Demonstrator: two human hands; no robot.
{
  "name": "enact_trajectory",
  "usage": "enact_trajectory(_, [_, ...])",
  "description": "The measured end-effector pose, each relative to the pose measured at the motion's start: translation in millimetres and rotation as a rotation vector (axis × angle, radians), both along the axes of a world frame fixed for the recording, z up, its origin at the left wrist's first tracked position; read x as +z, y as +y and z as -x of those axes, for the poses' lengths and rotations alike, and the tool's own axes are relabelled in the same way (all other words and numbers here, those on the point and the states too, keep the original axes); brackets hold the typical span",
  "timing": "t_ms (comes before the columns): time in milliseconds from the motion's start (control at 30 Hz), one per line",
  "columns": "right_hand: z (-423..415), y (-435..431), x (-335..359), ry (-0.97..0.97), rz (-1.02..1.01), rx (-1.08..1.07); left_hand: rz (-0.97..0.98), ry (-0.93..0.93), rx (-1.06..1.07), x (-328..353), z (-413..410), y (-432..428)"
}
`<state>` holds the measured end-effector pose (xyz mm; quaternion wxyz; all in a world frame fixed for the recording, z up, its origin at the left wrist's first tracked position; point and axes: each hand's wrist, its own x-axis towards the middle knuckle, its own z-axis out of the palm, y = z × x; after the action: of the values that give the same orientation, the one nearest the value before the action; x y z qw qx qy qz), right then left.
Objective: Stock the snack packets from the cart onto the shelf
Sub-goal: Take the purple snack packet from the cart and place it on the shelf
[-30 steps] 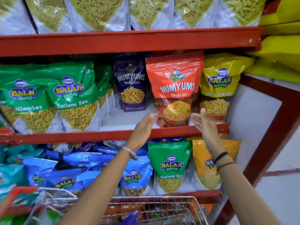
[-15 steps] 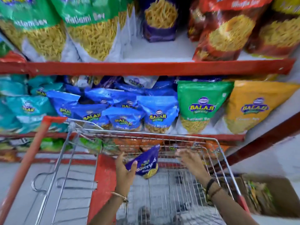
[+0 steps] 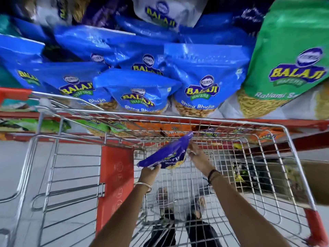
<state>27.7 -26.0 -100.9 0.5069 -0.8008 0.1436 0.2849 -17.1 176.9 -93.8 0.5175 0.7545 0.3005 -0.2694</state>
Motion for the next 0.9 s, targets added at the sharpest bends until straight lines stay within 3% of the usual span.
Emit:
enact_trajectory(233, [8,-2,-5,-0.008,-0.166,-0.138,0.021,-0.164,0.157,-45,9,9])
enact_trajectory(433, [27,-1,18,-0.041,-0.27,-0.217,0.143,-0.19,0.336,-23,0,3])
enact_trajectory(667, [40,-19,83,-0.029,-0.531,-0.381,0.309,-0.325,0.475,81,-5,-23])
enact_trajectory(767, [46,-36,122,-0.285,-0.486,-0.345,0.341,-0.397,0.407,130,-8,-26])
enact_trajectory(900, [44,-33,210,-0.445,-0.555,-0.364,0.399,-0.46,0.312,200,-13,-35])
